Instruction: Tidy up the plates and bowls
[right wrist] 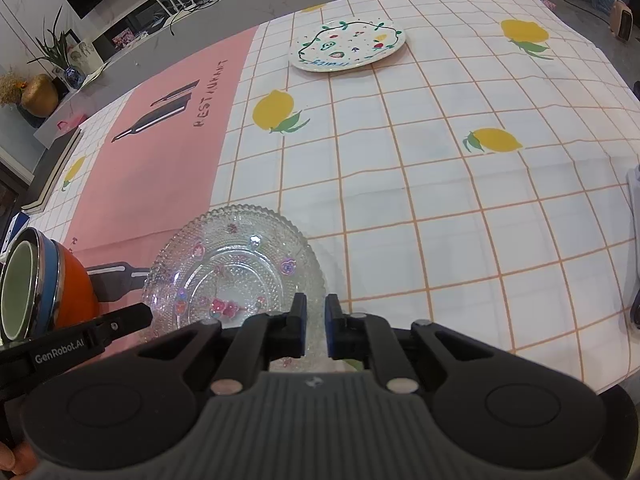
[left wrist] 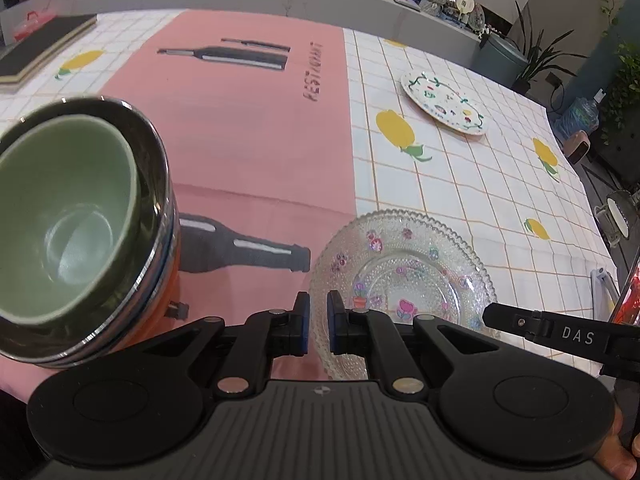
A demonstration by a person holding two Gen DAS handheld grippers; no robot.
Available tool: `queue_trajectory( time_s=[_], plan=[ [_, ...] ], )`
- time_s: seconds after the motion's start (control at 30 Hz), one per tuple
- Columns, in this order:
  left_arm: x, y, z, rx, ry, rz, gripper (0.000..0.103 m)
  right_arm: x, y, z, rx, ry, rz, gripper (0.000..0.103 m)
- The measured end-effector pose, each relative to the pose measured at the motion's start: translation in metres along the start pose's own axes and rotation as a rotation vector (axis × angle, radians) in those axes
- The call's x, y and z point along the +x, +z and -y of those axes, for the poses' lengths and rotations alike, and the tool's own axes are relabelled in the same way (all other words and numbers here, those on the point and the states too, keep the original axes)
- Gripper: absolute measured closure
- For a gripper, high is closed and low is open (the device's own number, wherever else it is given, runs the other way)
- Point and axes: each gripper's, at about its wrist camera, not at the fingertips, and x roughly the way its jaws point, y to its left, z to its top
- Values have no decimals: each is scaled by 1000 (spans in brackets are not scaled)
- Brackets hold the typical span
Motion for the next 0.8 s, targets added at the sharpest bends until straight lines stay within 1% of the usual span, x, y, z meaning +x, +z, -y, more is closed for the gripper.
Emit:
queue_trajectory(
  time_s=[0.13,0.23,0.4,0.47,0.6,0.73,0.8],
  plan=[
    [-5,4,0,-4,0,21,93,-2,2,0,-3,-2,8,93],
    [-8,8,0,-12,-11,28,93,-4,3,1,-3,-5,14,88],
    [-14,20,6,3,-27,36,93,-7,10,4,-20,-15,28,87],
    [-16,27,9,9,-37,38,93,-9,16,6,-23,-18,37,86],
    [-19,44,19,23,-80,38,93,-12,29,9,-31,-26,58,85],
    [-20,62,34,56,-103,52,93,-15,45,12,-44,-36,77,85],
    [-20,71,41,71,-112,63,93,-15,54,14,-50,-39,88,81]
  ],
)
